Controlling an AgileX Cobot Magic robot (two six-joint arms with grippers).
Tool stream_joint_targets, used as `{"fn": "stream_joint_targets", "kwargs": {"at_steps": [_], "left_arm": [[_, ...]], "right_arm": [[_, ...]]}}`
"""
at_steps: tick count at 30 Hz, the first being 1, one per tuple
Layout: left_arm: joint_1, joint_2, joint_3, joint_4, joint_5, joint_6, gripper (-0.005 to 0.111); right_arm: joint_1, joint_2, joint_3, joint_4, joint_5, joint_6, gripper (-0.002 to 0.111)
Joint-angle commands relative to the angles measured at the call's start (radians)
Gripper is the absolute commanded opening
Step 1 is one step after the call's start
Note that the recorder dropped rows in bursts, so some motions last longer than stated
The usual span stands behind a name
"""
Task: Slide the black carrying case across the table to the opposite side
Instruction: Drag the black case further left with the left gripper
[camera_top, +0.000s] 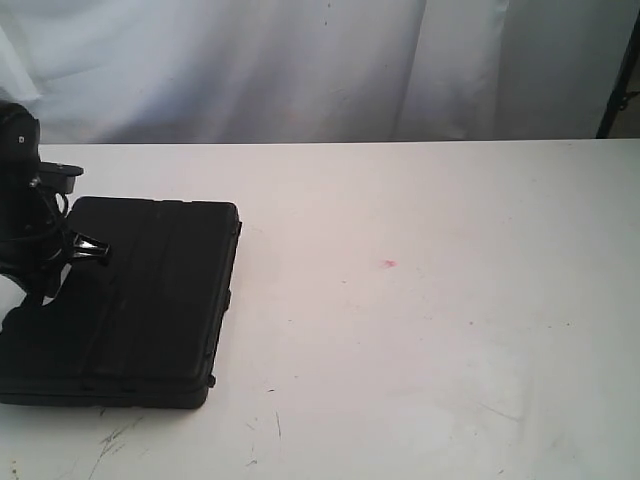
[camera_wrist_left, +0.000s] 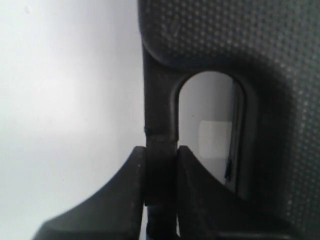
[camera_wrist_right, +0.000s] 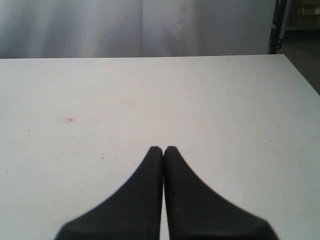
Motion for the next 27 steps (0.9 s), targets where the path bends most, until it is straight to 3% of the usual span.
{"fn": "stream_joint_targets", "kwargs": {"at_steps": [1,20,27], "left_arm": [[0.022,-0.024,-0.004,0.036,-0.024,0.03,0.0],[0.024,-0.017,-0.004,0.007,-0.051,0.056,0.001],[0.024,-0.017,-0.004,0.007,-0.045,0.052,0.022]], "right_arm": [[-0.007,-0.005,0.003,0.001,0.0,0.004,0.0],[-0.007,-0.005,0.003,0.001,0.0,0.004,0.0],[-0.007,-0.005,0.003,0.001,0.0,0.004,0.0]]}}
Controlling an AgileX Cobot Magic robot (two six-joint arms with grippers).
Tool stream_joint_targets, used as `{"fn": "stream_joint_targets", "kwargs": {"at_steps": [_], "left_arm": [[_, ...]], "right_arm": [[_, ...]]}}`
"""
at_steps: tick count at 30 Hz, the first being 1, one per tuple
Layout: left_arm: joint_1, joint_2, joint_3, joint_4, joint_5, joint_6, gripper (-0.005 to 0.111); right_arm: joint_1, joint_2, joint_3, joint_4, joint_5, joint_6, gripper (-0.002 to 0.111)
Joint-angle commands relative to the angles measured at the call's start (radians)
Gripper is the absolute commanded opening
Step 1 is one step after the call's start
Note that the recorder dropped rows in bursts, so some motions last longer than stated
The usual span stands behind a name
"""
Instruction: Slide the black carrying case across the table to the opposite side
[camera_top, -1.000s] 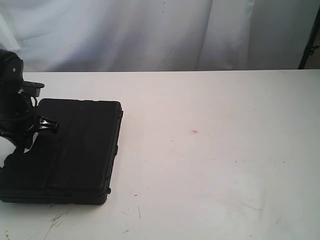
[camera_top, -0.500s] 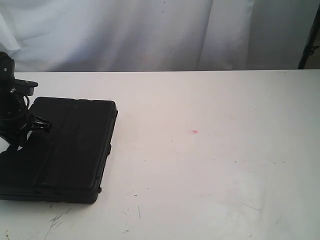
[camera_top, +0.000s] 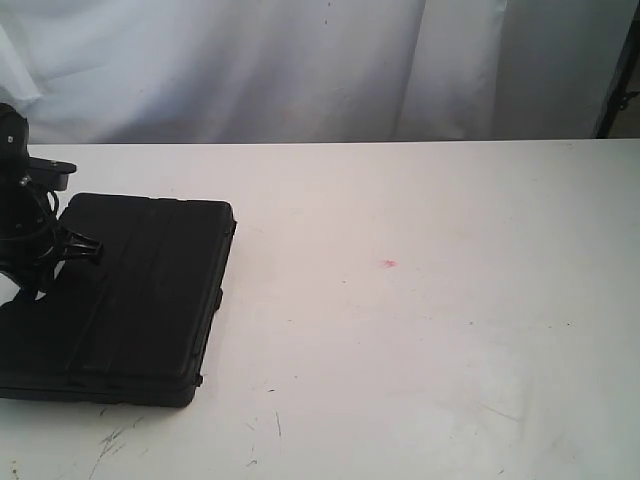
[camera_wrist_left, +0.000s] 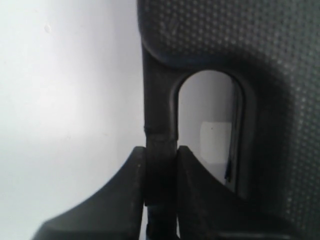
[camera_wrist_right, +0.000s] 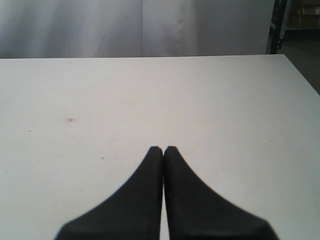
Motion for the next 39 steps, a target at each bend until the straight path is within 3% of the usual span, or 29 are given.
{"fn": "stream_joint_targets", "kwargs": {"at_steps": [1,2,6,12,16,17,18,20,21,25,29,39], "left_arm": [[0.001,-0.017,-0.004,-0.001,-0.009,-0.001,0.027],[0.001,-0.017,-0.004,-0.001,-0.009,-0.001,0.034],[0.001,-0.017,-0.004,0.006,-0.007,-0.022,0.045],[0.001,-0.051,-0.051,0.014,0.017,-0.026,0.045],[0.001,-0.17,-0.091,0.008,0.015,-0.111,0.044],[0.001,-0.201,-0.091,-0.002,0.015,-0.131,0.038],[0.001,-0.249,-0.086,-0.054,0.01,-0.127,0.022],[-0.005,-0.301,-0.072,-0.102,-0.008,-0.114,0.0],[-0.008,-0.324,-0.059,-0.113,-0.018,-0.111,0.0],[-0.013,-0.463,0.056,-0.139,-0.098,-0.11,0.0],[-0.013,-0.666,0.279,-0.18,-0.245,-0.113,0.0],[-0.013,-1.149,0.656,-0.242,-0.444,-0.119,0.0]], "right_arm": [[-0.007,-0.005,0.003,0.001,0.0,0.004,0.0],[-0.007,-0.005,0.003,0.001,0.0,0.004,0.0],[-0.007,-0.005,0.003,0.001,0.0,0.004,0.0],[-0.007,-0.005,0.003,0.001,0.0,0.004,0.0],[-0.007,-0.005,0.003,0.001,0.0,0.004,0.0],[-0.007,-0.005,0.003,0.001,0.0,0.004,0.0],[-0.007,-0.005,0.003,0.001,0.0,0.004,0.0],[-0.007,-0.005,0.003,0.001,0.0,0.004,0.0],[-0.007,-0.005,0.003,0.001,0.0,0.004,0.0],[-0.007,-0.005,0.003,0.001,0.0,0.004,0.0],[-0.007,-0.005,0.003,0.001,0.0,0.004,0.0],[-0.007,-0.005,0.003,0.001,0.0,0.004,0.0]]}}
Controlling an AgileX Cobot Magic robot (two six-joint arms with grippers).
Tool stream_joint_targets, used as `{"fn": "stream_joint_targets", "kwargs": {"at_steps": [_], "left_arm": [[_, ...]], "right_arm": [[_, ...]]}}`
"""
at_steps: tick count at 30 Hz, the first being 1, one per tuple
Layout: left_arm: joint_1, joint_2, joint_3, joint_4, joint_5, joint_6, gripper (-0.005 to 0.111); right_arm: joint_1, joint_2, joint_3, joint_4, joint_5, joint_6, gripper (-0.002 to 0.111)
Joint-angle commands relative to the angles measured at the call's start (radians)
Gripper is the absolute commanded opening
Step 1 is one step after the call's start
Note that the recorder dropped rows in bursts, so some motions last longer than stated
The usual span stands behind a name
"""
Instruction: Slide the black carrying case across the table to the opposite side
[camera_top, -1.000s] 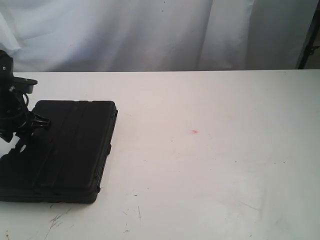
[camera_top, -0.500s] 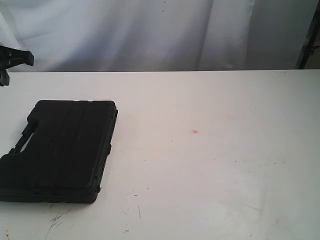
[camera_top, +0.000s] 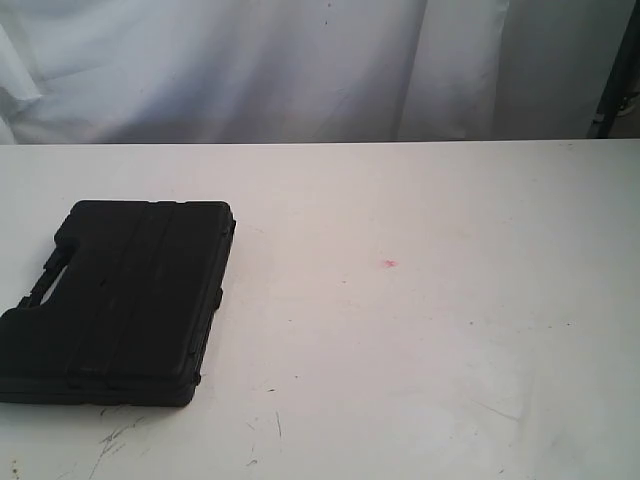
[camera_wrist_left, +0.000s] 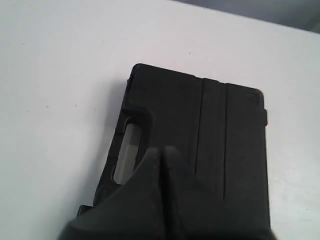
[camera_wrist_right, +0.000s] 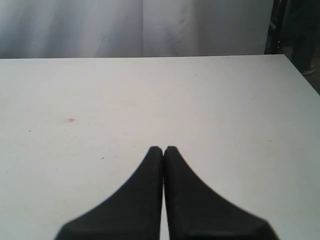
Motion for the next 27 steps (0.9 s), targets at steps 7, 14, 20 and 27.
{"fn": "stream_joint_targets", "kwargs": {"at_steps": [7,14,20,27], "left_arm": [[-0.008,-0.574,0.317,-0.004,-0.102,-0.001,0.0],[-0.008,-0.725,0.337,0.134,-0.07,-0.003,0.0],[-0.008,-0.74,0.337,0.15,-0.035,-0.001,0.0],[-0.004,-0.784,0.366,0.193,-0.055,-0.001,0.0]], "right_arm": [[-0.007,-0.005,0.003,0.001,0.0,0.004,0.0],[-0.007,-0.005,0.003,0.001,0.0,0.004,0.0],[-0.007,-0.005,0.003,0.001,0.0,0.004,0.0],[-0.007,-0.005,0.003,0.001,0.0,0.004,0.0]]}}
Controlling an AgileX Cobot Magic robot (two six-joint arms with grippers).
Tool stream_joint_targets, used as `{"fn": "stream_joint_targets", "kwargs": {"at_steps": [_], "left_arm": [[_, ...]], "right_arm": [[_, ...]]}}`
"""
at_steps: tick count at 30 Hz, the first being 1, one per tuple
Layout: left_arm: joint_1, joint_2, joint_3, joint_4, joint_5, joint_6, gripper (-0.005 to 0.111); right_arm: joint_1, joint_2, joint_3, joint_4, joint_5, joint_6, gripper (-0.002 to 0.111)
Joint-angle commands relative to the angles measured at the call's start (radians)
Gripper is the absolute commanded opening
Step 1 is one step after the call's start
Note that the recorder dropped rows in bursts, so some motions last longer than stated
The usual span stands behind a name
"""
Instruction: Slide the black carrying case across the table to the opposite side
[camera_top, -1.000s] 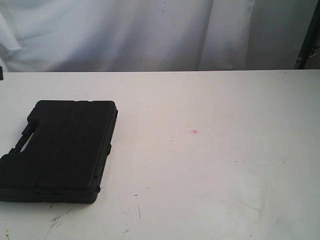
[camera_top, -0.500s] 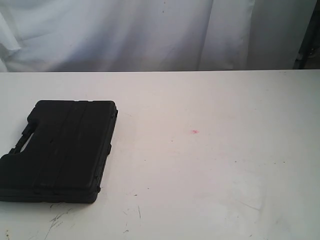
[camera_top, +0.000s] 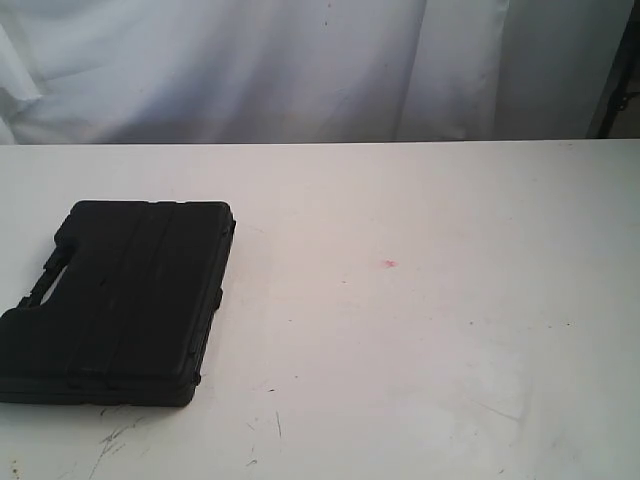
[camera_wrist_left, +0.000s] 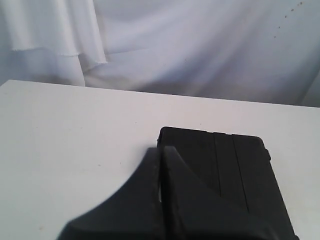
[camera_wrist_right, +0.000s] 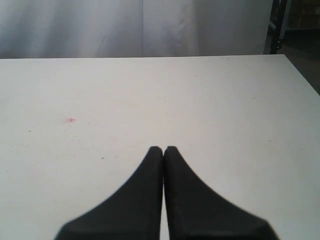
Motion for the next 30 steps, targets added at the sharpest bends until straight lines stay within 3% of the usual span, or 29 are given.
{"fn": "stream_joint_targets", "kwargs": {"at_steps": [1,8,21,26,30], "left_arm": [[0.001,-0.057,0.051,0.015,-0.049,-0.001,0.0],[0.088,-0.224,0.184,-0.04,-0.097,-0.008,0.0],[0.088,-0.292,0.288,-0.12,-0.157,-0.004,0.0],[0.088,-0.293,0.37,-0.28,-0.195,0.153,0.0],[0.088,-0.328,0.43,-0.285,-0.2,0.186,0.0]], "right_arm": [[-0.007,-0.005,0.003,0.001,0.0,0.004,0.0],[-0.007,-0.005,0.003,0.001,0.0,0.004,0.0],[-0.007,-0.005,0.003,0.001,0.0,0.004,0.0],[-0.007,-0.005,0.003,0.001,0.0,0.004,0.0],[-0.007,-0.005,0.003,0.001,0.0,0.004,0.0]]}}
